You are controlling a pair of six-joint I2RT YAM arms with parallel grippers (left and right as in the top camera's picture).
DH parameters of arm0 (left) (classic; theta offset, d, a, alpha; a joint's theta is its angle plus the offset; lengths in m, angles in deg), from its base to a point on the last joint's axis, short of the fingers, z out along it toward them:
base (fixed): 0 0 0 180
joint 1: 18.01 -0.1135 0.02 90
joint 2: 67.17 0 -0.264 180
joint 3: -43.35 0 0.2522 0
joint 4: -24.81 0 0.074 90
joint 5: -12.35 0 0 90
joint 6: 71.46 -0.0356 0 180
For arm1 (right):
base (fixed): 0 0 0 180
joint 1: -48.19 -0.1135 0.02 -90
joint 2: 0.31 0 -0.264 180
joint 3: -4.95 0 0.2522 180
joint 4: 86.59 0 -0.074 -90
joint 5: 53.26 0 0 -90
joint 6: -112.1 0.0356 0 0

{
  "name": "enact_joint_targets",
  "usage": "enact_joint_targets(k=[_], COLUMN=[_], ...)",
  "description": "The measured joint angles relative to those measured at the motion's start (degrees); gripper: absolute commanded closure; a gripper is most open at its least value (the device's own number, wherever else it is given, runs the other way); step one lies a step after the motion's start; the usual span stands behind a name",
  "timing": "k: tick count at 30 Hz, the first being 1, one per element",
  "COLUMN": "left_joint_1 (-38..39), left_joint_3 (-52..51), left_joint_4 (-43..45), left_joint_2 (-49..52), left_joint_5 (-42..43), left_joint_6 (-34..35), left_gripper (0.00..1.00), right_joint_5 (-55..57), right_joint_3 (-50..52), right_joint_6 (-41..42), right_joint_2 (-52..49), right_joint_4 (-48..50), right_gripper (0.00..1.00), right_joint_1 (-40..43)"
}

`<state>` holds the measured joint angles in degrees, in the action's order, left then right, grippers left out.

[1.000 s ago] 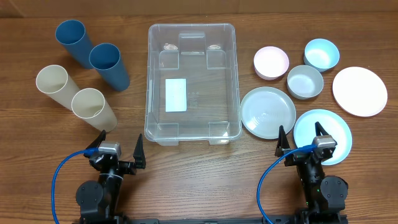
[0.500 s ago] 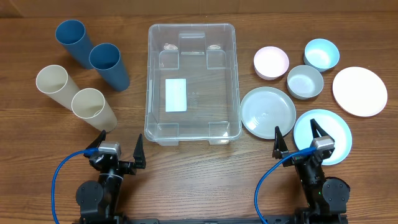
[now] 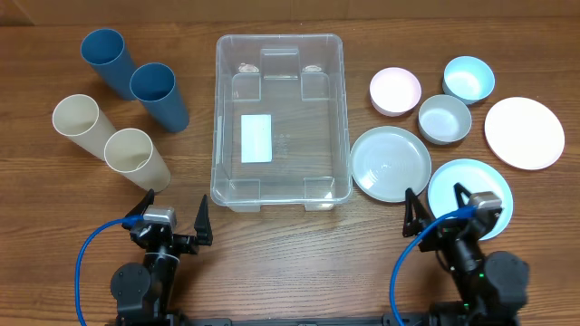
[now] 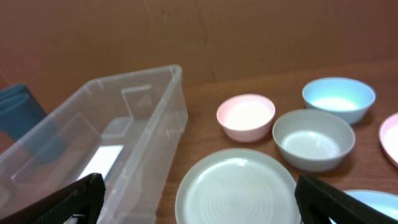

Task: Pack container
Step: 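Move the right gripper to the pale-green plate and grasp its rim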

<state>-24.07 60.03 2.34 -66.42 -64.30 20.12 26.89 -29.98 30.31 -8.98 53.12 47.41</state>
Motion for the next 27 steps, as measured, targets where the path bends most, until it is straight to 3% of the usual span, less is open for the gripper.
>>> enact_joint_targets(k=[12, 21, 27], left_joint_1=[0.00, 0.00, 0.02], left_joint_3=[0.00, 0.00, 0.00], left_joint_4=[-0.02, -0.02, 0.00], left_joint_2=[0.00, 0.00, 0.00], left_joint_5=[-0.02, 0.00, 0.00], left_joint_6=[-0.02, -0.02, 0.00], left_gripper=[0.00, 0.00, 0.00], right_joint_5=[-5.40, -10.29, -6.16], right_joint_3=[-37.31, -39.80, -39.80], right_joint_6=[1.01, 1.20, 7.80], right_joint_2=[-43.76, -66.36, -73.26], right_joint_4=[-26.27, -28.41, -31.04], right_gripper=[0.00, 0.00, 0.00], right_joint_1=[0.00, 0.00, 0.00])
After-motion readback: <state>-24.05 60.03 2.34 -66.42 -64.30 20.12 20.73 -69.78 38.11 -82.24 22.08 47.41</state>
